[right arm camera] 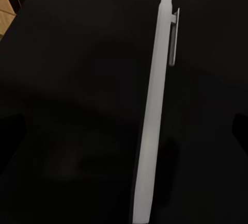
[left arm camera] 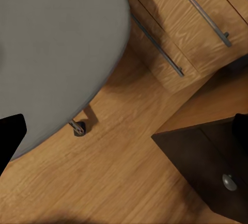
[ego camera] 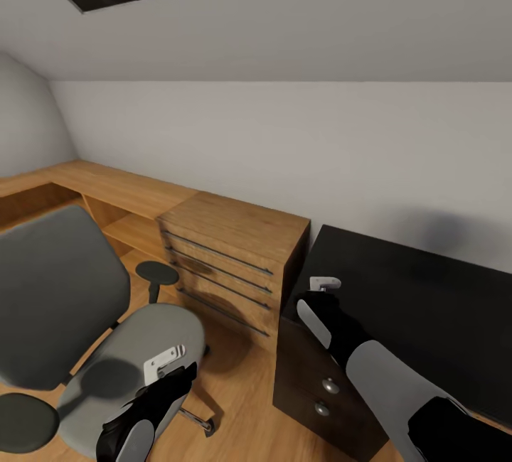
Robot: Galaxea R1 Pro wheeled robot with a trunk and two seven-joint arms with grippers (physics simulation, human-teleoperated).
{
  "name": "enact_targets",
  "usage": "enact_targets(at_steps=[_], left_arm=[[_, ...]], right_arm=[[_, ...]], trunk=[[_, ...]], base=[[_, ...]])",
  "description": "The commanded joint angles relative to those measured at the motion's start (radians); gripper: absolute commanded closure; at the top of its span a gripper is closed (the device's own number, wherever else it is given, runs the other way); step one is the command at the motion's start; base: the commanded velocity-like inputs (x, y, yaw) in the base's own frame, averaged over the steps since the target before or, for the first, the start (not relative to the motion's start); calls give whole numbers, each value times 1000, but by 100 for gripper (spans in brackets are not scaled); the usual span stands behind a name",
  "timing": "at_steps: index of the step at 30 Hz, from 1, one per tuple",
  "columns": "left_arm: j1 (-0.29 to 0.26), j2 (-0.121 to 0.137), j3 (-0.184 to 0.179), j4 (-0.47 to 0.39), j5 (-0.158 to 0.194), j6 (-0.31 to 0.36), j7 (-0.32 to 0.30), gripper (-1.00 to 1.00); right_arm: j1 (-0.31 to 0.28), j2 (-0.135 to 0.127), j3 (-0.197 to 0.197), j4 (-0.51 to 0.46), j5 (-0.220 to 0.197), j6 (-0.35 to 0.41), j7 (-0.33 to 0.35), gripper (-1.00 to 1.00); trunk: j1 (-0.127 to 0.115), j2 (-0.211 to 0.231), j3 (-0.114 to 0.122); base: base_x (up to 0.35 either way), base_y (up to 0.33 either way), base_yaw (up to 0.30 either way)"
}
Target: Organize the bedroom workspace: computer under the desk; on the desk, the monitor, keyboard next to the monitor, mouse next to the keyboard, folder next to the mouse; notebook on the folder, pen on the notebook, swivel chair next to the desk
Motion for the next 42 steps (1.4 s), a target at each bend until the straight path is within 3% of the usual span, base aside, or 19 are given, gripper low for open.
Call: enact_targets(at_steps=[1, 9, 14, 20, 26, 42], left_arm=[[-1, 0, -1, -1, 10, 1, 10, -100], [-1, 0, -1, -1, 10, 1, 10, -100], [-1, 0, -2, -1, 9, -7, 11, -100], [-1, 0, -2, -1, 10, -30, 10, -100], [-1, 0, -3, -1, 9, -40, 10, -100], [-1, 1, -2, -1, 9, -42, 10, -100]], right_arm=[[-1, -1, 5, -1, -7, 4, -8, -100], [-1, -1, 6, 0, -7, 7, -8, -100], [-1, -1, 5, 0, -7, 8, -8, -100], [-1, -1, 6, 0, -7, 8, -8, -100], [-1, -1, 6, 0, -6, 8, -8, -100], [-1, -1, 6, 0, -5, 8, -8, -100]], trunk=[[4, -8, -4], [4, -8, -4], [23, -43, -20], [23, -43, -20], [46, -85, -39], [46, -85, -39]], base=[[0, 0, 0], [0, 0, 0], [0, 0, 0], [0, 0, 0], [0, 0, 0], [0, 0, 0]])
